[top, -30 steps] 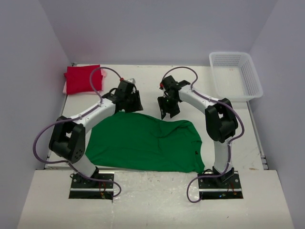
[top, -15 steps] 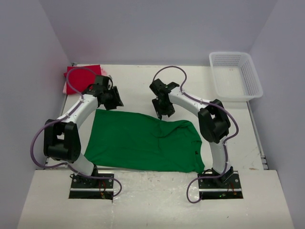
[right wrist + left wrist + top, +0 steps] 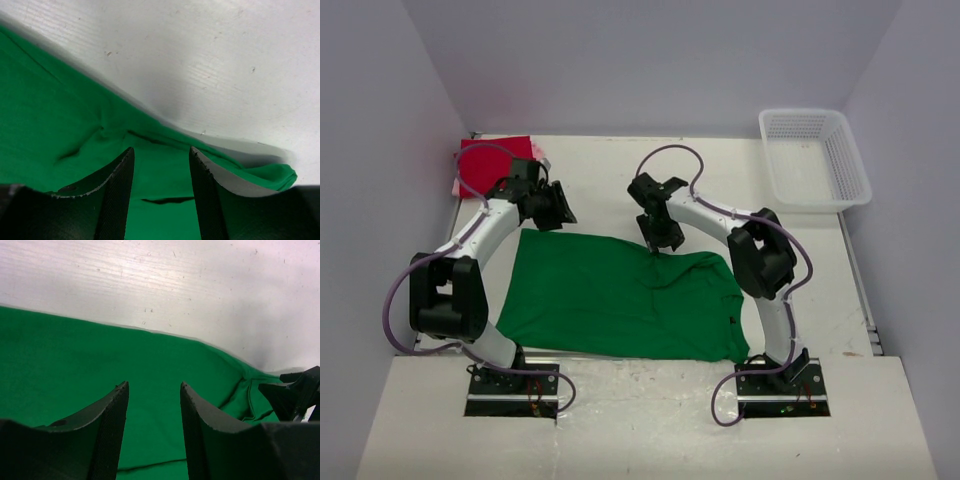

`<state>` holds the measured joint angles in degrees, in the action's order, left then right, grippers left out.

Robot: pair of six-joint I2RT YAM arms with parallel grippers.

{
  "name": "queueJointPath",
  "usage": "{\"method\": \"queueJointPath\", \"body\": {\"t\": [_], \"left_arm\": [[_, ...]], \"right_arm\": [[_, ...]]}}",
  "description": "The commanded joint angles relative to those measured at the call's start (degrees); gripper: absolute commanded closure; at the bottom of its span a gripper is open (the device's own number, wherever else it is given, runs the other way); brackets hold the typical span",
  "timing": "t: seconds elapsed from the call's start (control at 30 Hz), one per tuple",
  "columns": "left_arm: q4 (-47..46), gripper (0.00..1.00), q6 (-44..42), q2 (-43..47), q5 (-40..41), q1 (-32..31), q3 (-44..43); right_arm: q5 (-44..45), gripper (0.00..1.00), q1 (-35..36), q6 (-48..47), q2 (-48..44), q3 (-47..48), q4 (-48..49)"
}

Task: Fold and stack the t-shirts
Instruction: Grap the side of the flattened tshirt furthest away from the robot with both arms

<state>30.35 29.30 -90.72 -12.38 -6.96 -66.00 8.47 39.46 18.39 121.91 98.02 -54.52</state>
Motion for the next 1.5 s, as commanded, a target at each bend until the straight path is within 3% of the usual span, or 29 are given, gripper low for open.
{"method": "queueJointPath", "body": {"t": [0.0, 0.7, 1.03, 1.23, 1.47], "left_arm": [[-1.3, 0.52, -1.5, 2.3, -2.1, 0.5, 0.7], [-2.8, 0.51, -1.5, 2.9, -4.2, 1.3, 2.3], [-3.4, 0.51, -1.7, 2.8, -4.8, 1.5, 3.3], [-3.3, 0.51, -1.9, 3.3, -4.9, 1.8, 3.2], [-3.4, 0.51, -2.0, 3.2, -5.2, 1.9, 3.4]], "right_arm": [[1.3, 0.51, 1.6, 0.7, 0.6, 1.8, -1.1], [3.0, 0.57, 2.7, 0.1, 5.4, 6.6, -2.7], [2.5, 0.71, 2.8, 0.1, 6.3, 8.2, -3.8], [1.8, 0.66, 3.0, 0.5, 5.6, 6.0, -3.0], [1.5, 0.66, 3.5, 0.9, 4.2, 3.9, -2.2]]}}
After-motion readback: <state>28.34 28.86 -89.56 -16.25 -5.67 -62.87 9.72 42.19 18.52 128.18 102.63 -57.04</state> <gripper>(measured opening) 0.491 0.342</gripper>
